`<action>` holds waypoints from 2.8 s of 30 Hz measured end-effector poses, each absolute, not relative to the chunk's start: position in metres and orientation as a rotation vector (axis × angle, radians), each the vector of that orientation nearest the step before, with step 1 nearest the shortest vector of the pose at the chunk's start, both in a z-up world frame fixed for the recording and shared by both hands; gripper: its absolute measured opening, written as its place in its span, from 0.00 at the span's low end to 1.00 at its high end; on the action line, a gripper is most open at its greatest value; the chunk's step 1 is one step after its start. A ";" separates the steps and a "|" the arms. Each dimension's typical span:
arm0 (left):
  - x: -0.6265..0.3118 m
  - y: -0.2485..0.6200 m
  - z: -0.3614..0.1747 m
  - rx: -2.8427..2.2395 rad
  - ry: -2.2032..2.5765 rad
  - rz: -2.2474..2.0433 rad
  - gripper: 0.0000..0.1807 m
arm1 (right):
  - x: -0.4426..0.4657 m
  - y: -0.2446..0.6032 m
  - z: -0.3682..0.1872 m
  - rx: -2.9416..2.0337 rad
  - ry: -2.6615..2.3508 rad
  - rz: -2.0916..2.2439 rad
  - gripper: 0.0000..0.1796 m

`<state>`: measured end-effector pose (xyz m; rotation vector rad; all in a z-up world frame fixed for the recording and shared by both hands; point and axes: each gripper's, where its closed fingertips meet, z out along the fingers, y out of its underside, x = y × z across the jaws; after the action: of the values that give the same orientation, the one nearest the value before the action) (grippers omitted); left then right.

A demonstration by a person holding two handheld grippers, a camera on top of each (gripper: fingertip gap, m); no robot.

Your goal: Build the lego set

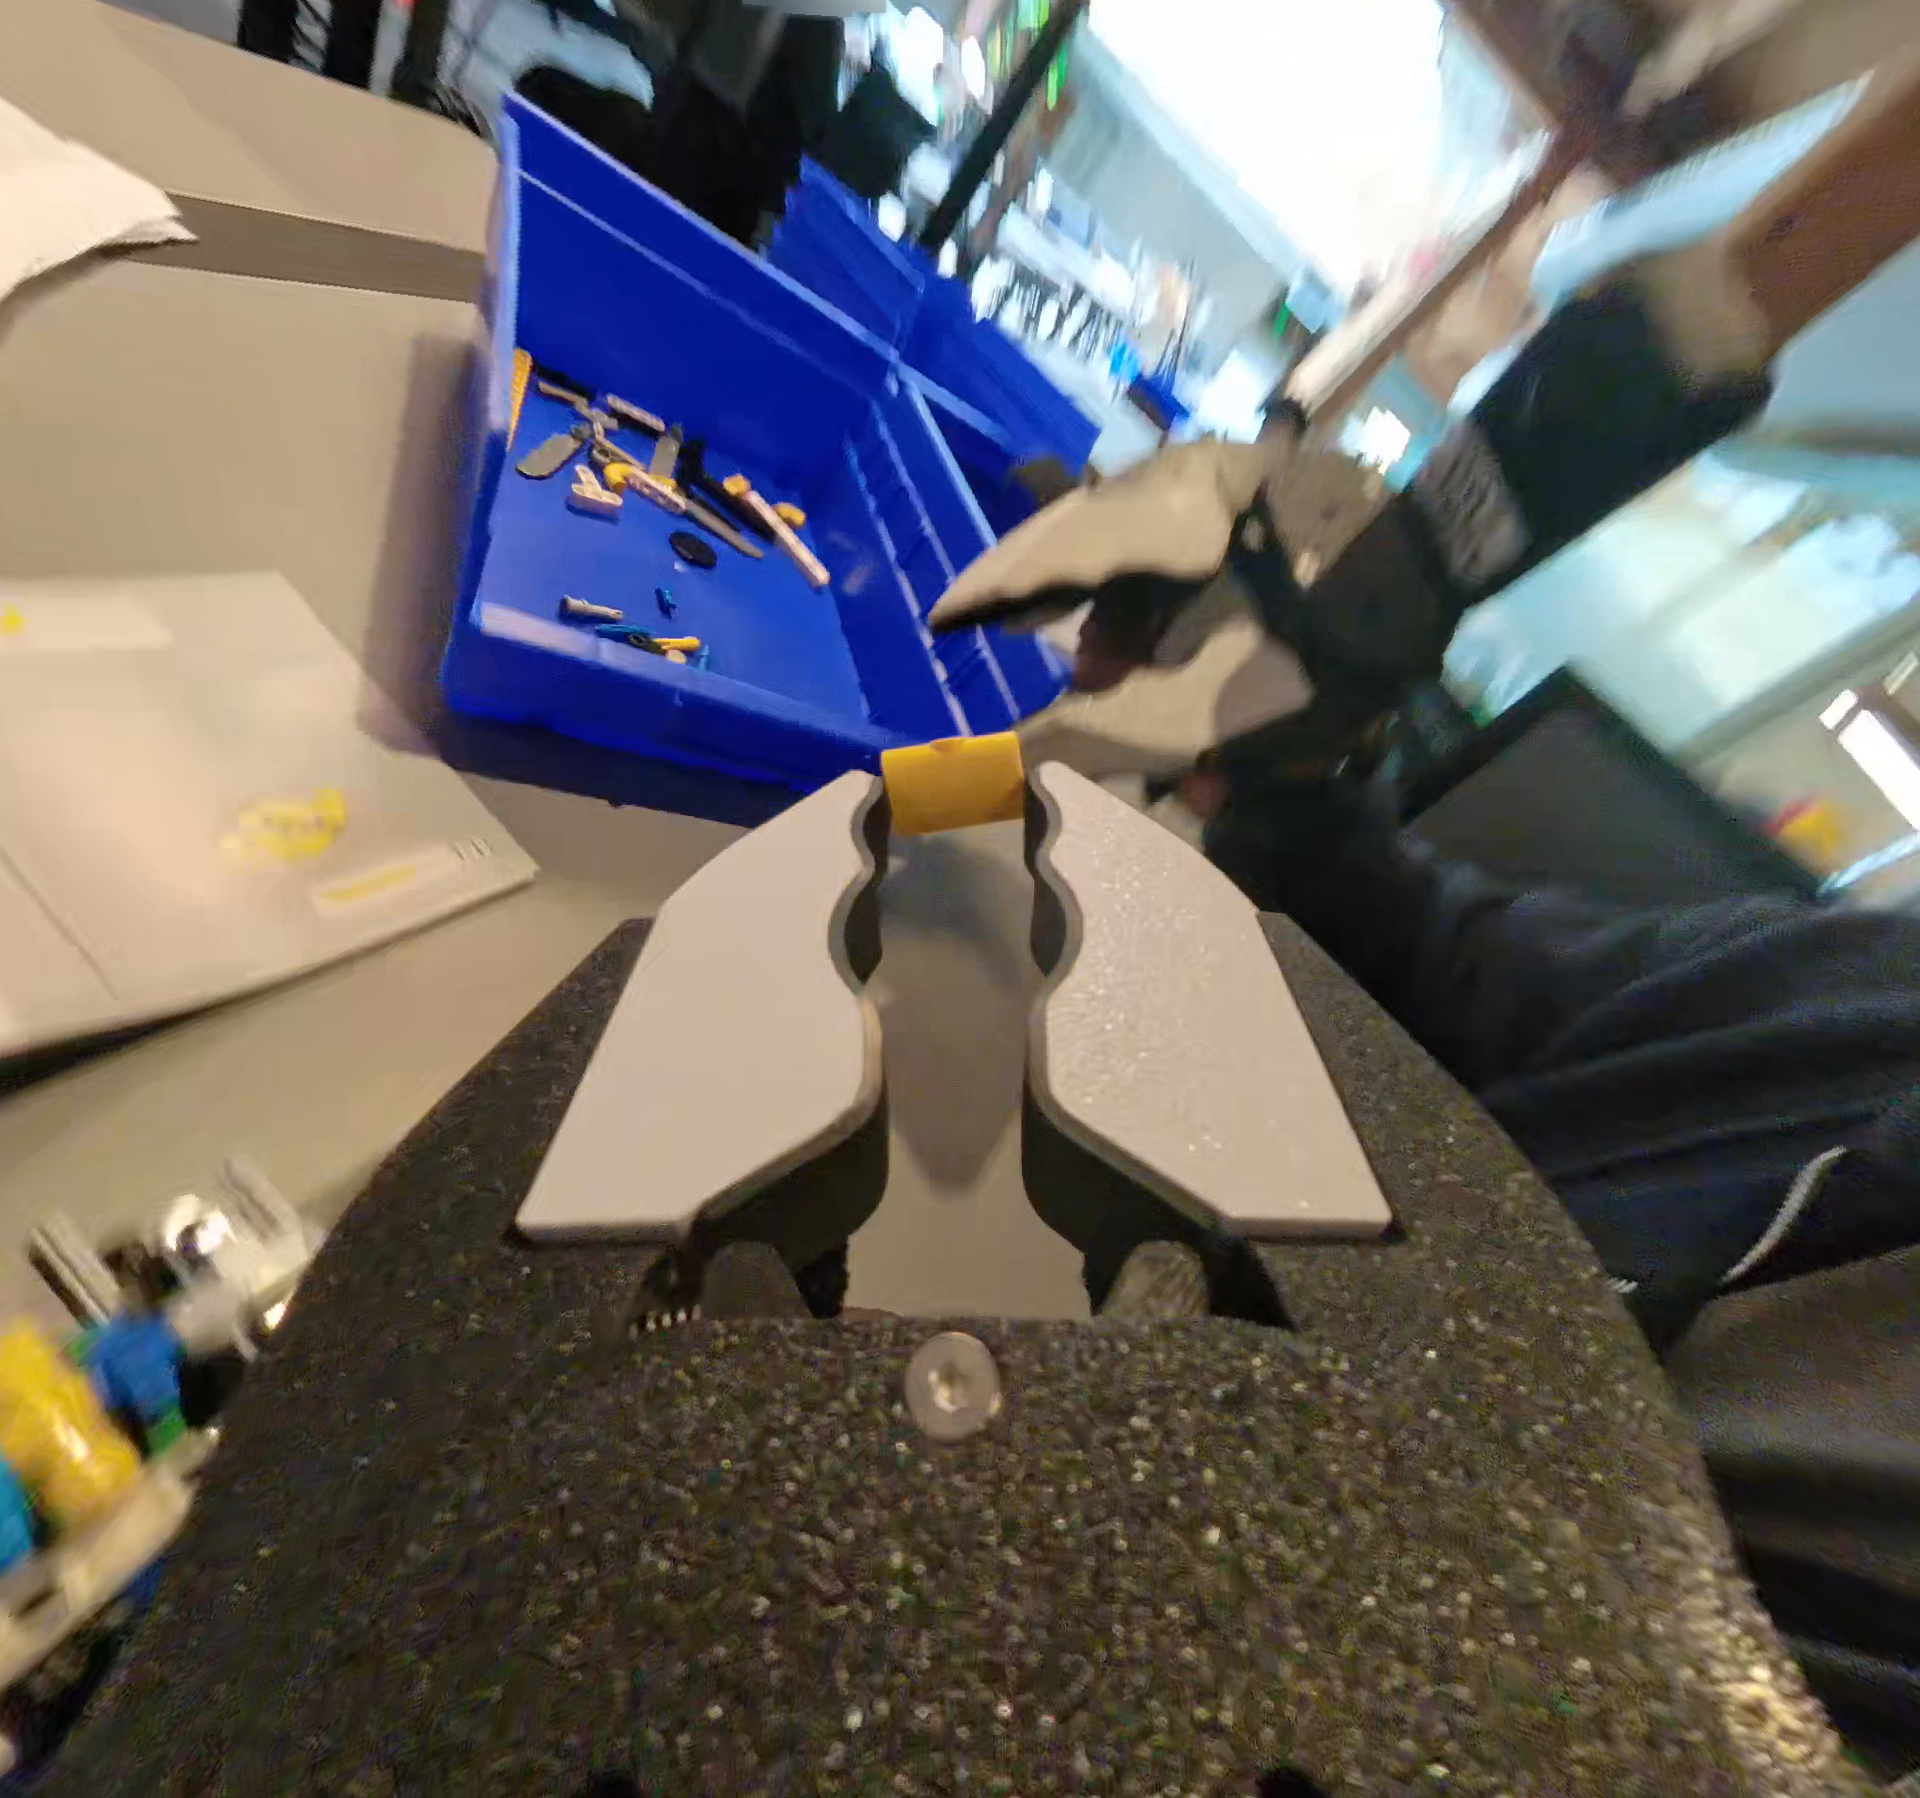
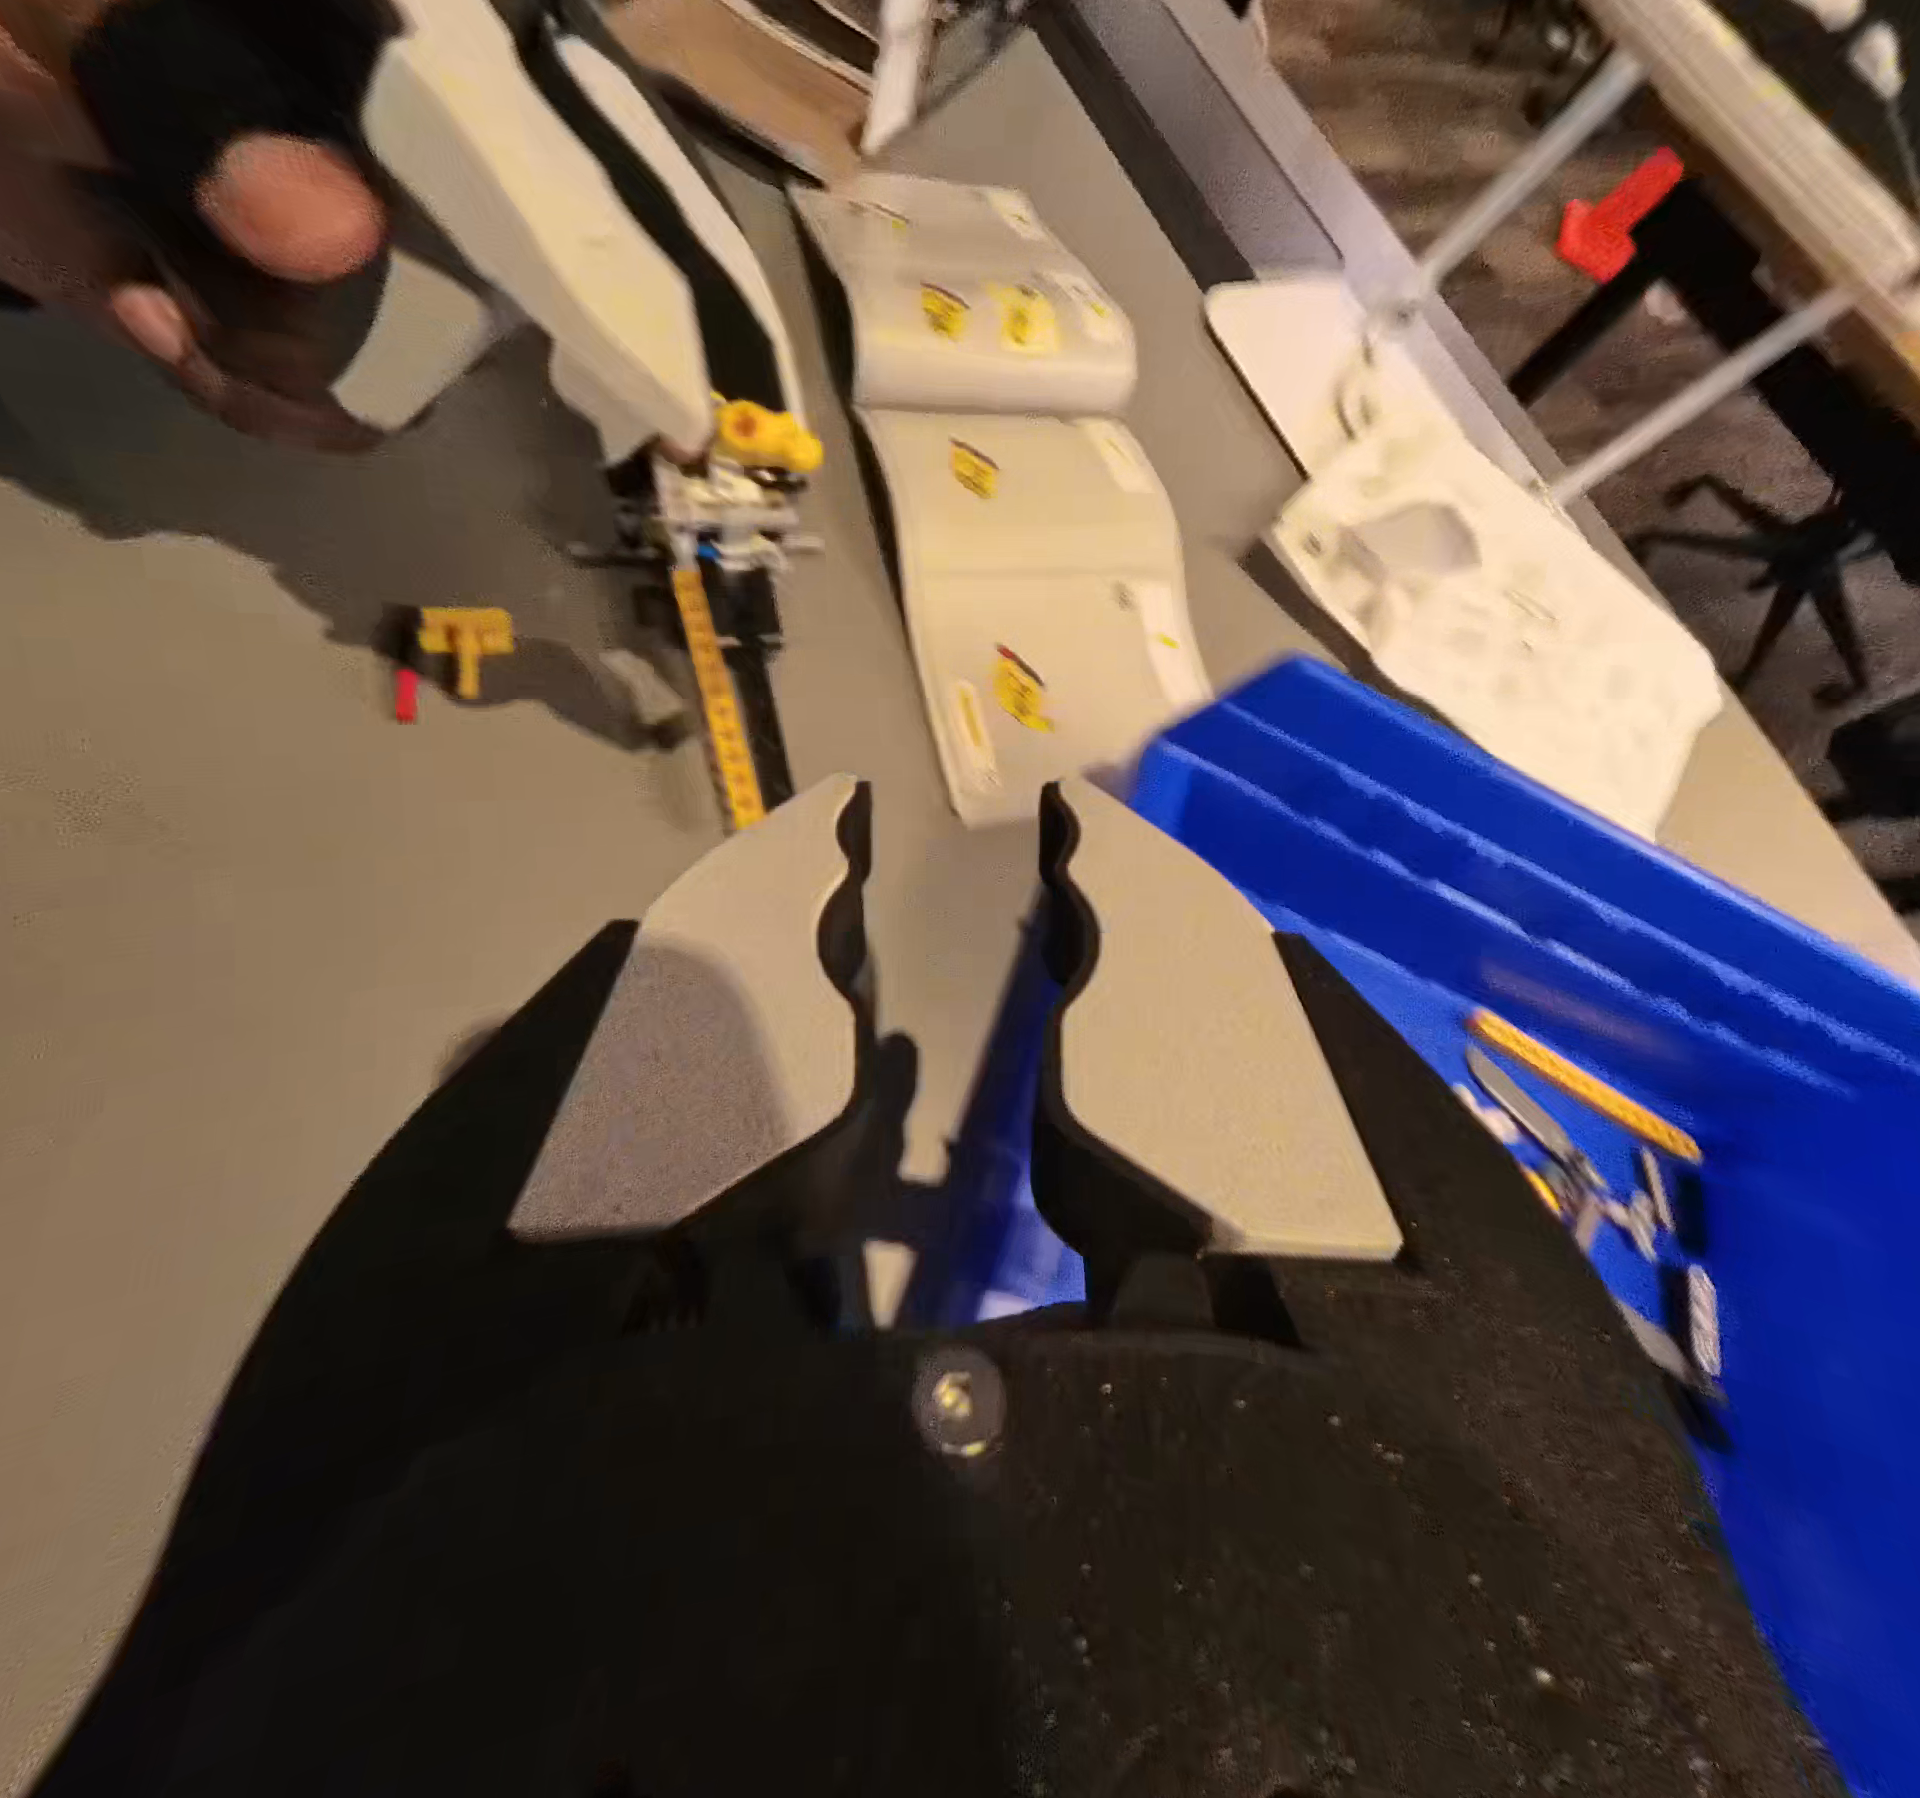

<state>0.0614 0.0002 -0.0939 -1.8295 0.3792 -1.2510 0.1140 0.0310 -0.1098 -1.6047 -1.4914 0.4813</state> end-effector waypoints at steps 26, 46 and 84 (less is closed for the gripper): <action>-0.037 0.008 -0.108 -1.435 0.204 -1.217 0.13 | -0.035 0.018 -0.146 -1.385 -1.368 0.699 0.12; -0.032 0.011 -0.122 -1.491 0.024 -1.422 0.13 | -0.027 0.015 -0.148 -1.353 -1.291 0.771 0.12; -0.012 0.002 -0.121 -1.391 -0.134 -1.754 0.14 | -0.028 0.002 -0.125 -1.115 -1.254 0.538 0.09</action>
<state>-0.0124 0.0016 -0.1215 -1.3913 -0.1342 -1.7539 -0.0284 0.0020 -0.1247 -1.1152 -1.2535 0.5380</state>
